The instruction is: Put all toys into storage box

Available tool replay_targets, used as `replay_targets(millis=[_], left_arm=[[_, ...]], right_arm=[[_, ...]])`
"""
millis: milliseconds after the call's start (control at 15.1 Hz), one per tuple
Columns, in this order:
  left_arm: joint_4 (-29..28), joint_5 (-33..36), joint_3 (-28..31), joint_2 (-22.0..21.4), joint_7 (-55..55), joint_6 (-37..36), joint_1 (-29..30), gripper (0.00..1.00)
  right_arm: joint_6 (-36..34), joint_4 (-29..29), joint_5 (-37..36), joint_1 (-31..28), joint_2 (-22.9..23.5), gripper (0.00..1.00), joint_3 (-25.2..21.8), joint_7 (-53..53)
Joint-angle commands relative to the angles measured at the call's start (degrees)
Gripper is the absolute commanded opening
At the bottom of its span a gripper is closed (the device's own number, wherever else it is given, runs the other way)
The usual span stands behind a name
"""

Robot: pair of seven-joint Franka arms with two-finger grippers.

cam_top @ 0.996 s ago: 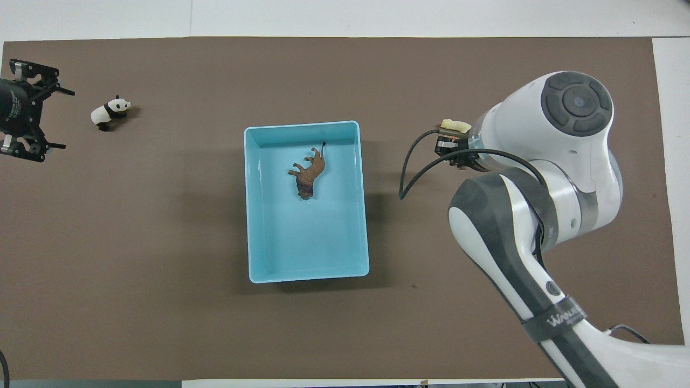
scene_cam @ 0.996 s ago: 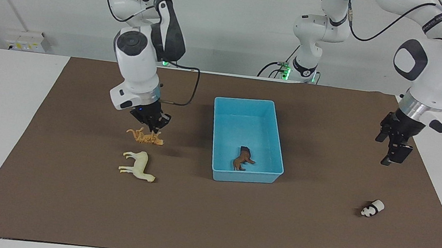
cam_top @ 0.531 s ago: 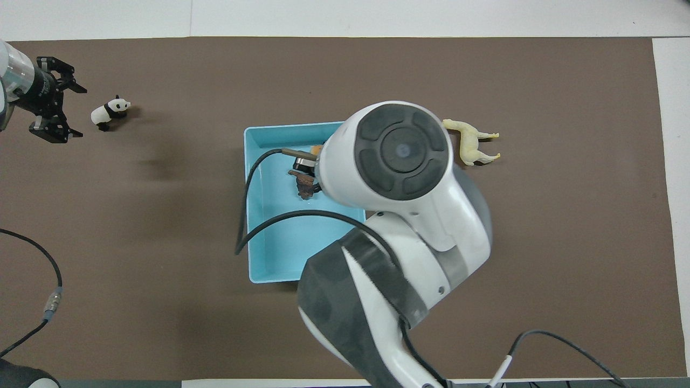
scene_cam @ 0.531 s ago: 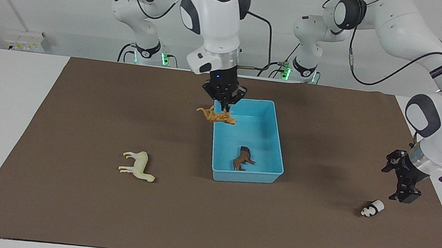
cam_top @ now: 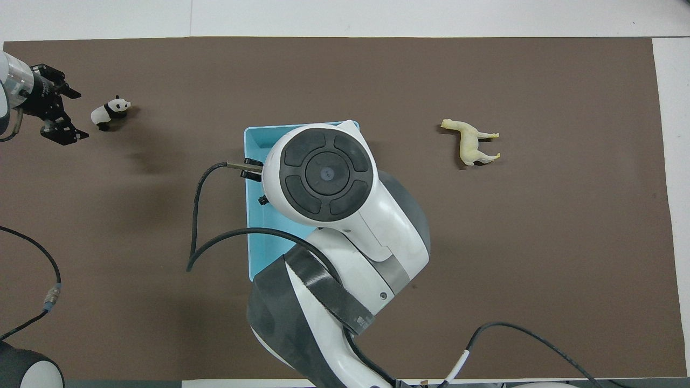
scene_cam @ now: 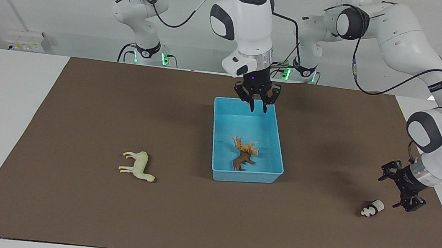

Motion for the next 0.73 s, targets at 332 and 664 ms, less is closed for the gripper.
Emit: replay_targets(millis=[332,664], left_arm=[[1.18,-2.83,0.48,3.32,-3.29,5.25,0.14,1.0],[-5.49,-3.89,0.48,2.54,-3.91,13.32,-0.13,1.0]], right_arm=[[-5.66,0.09,-4.07,-13.67,0.54,1.0,-0.56,-24.38],[-0.24,-8.22,-4.16,-24.92,-0.94,1.0,-0.65,-41.96]])
